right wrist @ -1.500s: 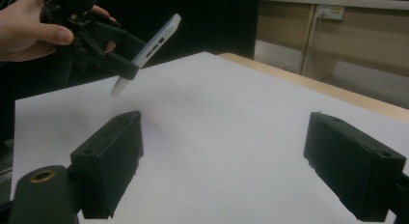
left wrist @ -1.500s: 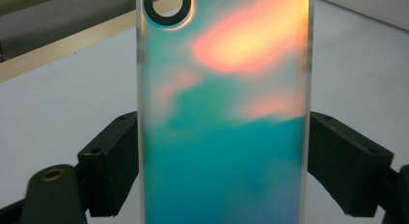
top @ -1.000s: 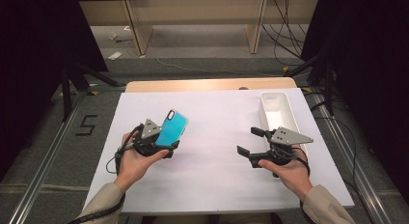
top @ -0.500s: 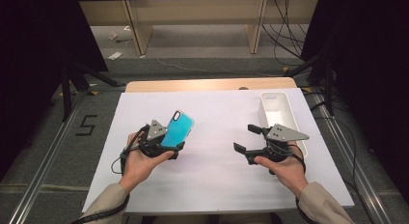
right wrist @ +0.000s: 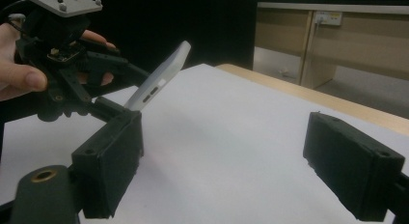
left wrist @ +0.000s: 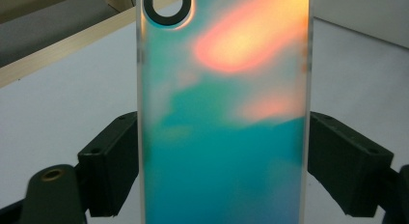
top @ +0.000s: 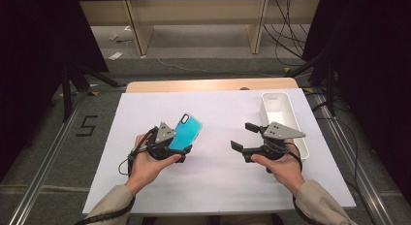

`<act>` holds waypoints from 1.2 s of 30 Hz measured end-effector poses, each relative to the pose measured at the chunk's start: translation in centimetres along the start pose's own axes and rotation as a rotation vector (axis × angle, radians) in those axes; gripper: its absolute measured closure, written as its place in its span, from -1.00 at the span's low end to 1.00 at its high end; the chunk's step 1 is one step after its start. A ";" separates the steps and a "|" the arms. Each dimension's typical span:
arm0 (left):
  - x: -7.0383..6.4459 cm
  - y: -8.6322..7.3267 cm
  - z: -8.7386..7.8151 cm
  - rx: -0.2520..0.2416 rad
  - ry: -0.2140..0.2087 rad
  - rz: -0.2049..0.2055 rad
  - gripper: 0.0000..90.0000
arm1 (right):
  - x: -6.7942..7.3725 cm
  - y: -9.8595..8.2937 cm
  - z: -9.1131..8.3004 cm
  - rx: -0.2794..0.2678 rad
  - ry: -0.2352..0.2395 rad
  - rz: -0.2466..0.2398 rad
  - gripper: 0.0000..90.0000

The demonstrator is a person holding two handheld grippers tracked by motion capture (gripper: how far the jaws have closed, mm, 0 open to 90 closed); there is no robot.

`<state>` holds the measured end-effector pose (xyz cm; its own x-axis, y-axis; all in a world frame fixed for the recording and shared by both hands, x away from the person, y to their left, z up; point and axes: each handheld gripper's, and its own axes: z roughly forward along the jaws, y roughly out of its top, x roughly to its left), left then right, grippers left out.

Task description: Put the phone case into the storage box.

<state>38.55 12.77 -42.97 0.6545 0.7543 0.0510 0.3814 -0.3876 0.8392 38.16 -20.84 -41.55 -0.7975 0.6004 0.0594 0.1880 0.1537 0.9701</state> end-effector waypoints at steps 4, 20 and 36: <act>-0.3 0.1 0.2 -0.002 -0.005 0.008 -0.62 | -0.1 0.1 0.3 -0.008 -0.002 0.003 -0.67; -2.0 0.5 1.1 -0.004 -0.036 0.044 -0.62 | 0.2 0.7 1.7 -0.016 0.009 0.006 -0.67; -3.3 0.8 1.9 -0.005 -0.060 0.073 -0.62 | 0.3 1.2 3.3 -0.017 0.023 0.016 -0.67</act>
<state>37.91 8.92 -43.50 0.7182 0.6913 0.0793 0.3287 -0.4376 0.8370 40.05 -17.86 -41.14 -0.8074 0.5845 0.0800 0.1909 0.1305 0.9729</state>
